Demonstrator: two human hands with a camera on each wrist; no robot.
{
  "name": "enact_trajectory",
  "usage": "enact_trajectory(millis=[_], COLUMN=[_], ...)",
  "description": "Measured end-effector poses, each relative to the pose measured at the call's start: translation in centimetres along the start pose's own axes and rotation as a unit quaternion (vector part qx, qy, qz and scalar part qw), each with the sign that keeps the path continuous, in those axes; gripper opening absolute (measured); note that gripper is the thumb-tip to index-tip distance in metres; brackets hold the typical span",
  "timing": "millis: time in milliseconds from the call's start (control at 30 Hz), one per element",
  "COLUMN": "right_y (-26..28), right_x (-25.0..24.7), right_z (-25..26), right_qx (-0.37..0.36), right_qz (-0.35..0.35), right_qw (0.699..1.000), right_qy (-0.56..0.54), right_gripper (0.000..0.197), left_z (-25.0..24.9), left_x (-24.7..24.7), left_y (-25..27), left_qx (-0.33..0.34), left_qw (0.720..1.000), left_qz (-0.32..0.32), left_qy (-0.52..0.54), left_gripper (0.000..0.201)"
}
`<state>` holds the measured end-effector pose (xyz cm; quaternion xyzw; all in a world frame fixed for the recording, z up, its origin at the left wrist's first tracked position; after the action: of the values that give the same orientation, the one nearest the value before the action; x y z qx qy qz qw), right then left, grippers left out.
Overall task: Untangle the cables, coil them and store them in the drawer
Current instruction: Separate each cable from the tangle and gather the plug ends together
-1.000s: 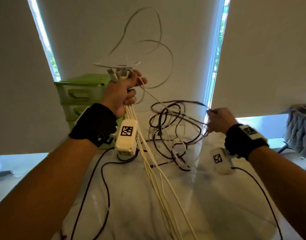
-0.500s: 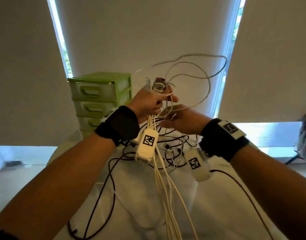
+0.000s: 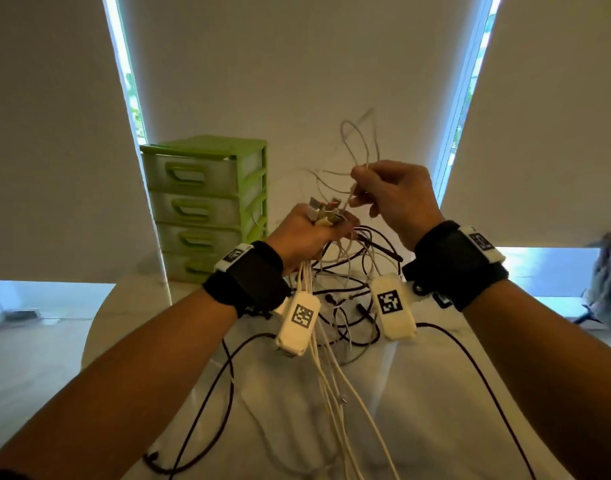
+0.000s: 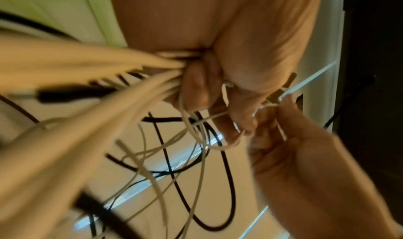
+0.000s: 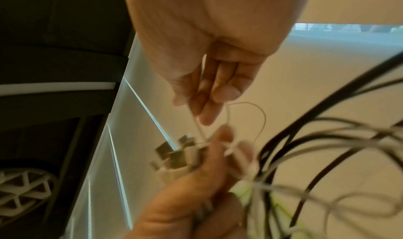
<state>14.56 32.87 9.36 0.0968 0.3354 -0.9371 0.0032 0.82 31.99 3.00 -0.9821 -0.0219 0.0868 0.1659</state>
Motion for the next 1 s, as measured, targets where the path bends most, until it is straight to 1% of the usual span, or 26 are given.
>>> enact_trajectory(millis=[33, 67, 133, 200, 233, 267, 300, 367, 400, 433, 467, 533, 600, 633, 667, 700, 733, 767, 800, 833, 867, 900, 933, 1000], right_y=[0.2, 0.5, 1.6, 2.7, 2.8, 2.4, 1.7, -0.2, -0.9, -1.4, -1.8, -2.1, -2.3, -2.2, -1.9, -1.5, -1.0, -0.3, 0.7, 1.7, 2.4, 2.5, 2.2, 0.6], right_x=[0.0, 0.2, 1.0, 1.6, 1.6, 1.1, 0.1, -3.5, -5.4, -6.9, -8.0, -8.9, -8.5, -8.0, -7.0, -5.6, -3.6, -1.2, 1.4, 3.8, 5.5, 6.2, 6.1, 4.4], right_z=[-0.5, -1.4, -3.7, -6.0, -7.0, -7.8, -8.4, -9.3, -9.4, -9.6, -9.8, -10.3, -10.1, -9.6, -8.7, -7.4, -5.9, -4.4, -3.3, -2.6, -2.2, -2.1, -1.9, -1.5], right_qx=[0.002, 0.014, 0.063, 0.106, 0.112, 0.11, 0.105, 0.089, 0.094, 0.11, 0.128, 0.159, 0.15, 0.131, 0.101, 0.052, 0.013, -0.003, 0.001, 0.005, 0.001, -0.006, -0.006, 0.022], right_qz=[0.025, 0.068, 0.171, 0.242, 0.25, 0.232, 0.184, 0.028, -0.035, -0.07, -0.085, -0.08, -0.071, -0.082, -0.095, -0.096, -0.072, -0.013, 0.077, 0.178, 0.251, 0.277, 0.266, 0.186], right_qw=[1.0, 0.997, 0.979, 0.953, 0.944, 0.94, 0.94, 0.931, 0.922, 0.913, 0.907, 0.895, 0.89, 0.894, 0.91, 0.93, 0.951, 0.969, 0.971, 0.952, 0.923, 0.907, 0.913, 0.952], right_qy=[0.014, 0.038, 0.095, 0.145, 0.183, 0.223, 0.267, 0.353, 0.375, 0.387, 0.393, 0.409, 0.425, 0.42, 0.392, 0.351, 0.3, 0.247, 0.225, 0.249, 0.29, 0.317, 0.309, 0.242], right_gripper=[0.016, 0.024, 0.036, 0.034, 0.034, 0.038, 0.042, 0.044, 0.044, 0.044, 0.044, 0.042, 0.038, 0.037, 0.036, 0.035, 0.036, 0.038, 0.039, 0.038, 0.034, 0.03, 0.027, 0.029], left_z=[-0.1, -0.1, -0.2, -0.5, -0.7, -0.8, -1.1, -1.5, -1.7, -1.8, -1.9, -1.9, -1.9, -1.8, -1.7, -1.7, -1.7, -1.8, -2.1, -2.3, -2.7, -3.0, -3.1, -2.9], left_x=[-0.2, -0.5, -0.9, -1.5, -2.1, -3.0, -4.0, -6.2, -7.2, -7.9, -8.4, -8.6, -8.1, -7.8, -7.4, -7.0, -6.5, -6.0, -5.5, -5.1, -4.9, -4.9, -5.2, -5.9], left_y=[-0.1, -0.2, -0.4, -0.8, -1.1, -1.3, -1.6, -2.0, -2.0, -2.1, -2.1, -2.3, -2.6, -2.7, -2.8, -2.8, -2.8, -2.7, -2.5, -2.4, -2.3, -2.1, -2.0, -1.8], left_qx=[-0.006, -0.015, -0.019, -0.005, 0.002, 0.004, 0.005, 0.006, 0.011, 0.018, 0.023, 0.027, 0.03, 0.028, 0.024, 0.02, 0.019, 0.022, 0.028, 0.036, 0.045, 0.053, 0.056, 0.048], left_qw=[1.0, 0.998, 0.99, 0.988, 0.986, 0.983, 0.979, 0.973, 0.97, 0.966, 0.964, 0.963, 0.962, 0.961, 0.958, 0.957, 0.957, 0.957, 0.957, 0.956, 0.954, 0.953, 0.954, 0.964], left_qz=[-0.009, -0.017, -0.02, -0.023, -0.034, -0.053, -0.072, -0.106, -0.123, -0.136, -0.142, -0.141, -0.122, -0.107, -0.093, -0.081, -0.072, -0.065, -0.06, -0.058, -0.059, -0.064, -0.073, -0.093], left_qy=[0.024, 0.064, 0.137, 0.155, 0.163, 0.176, 0.19, 0.207, 0.211, 0.217, 0.222, 0.228, 0.242, 0.255, 0.269, 0.277, 0.28, 0.281, 0.282, 0.286, 0.289, 0.29, 0.285, 0.244], left_gripper=[0.01, 0.011, 0.015, 0.019, 0.019, 0.019, 0.019, 0.018, 0.018, 0.017, 0.017, 0.017, 0.016, 0.016, 0.017, 0.017, 0.018, 0.018, 0.017, 0.017, 0.017, 0.016, 0.016, 0.013])
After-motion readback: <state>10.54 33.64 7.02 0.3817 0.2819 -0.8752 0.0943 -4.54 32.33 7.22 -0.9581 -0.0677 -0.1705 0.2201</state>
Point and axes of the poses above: each hand's wrist, its own y-axis away from the middle knuckle, its own x-axis out of the palm, z = x × y, the point moved 6 cm from there along -y, towards the middle knuckle, and after that the axes turned 7 degrees about -z, right-handed, at the moved point
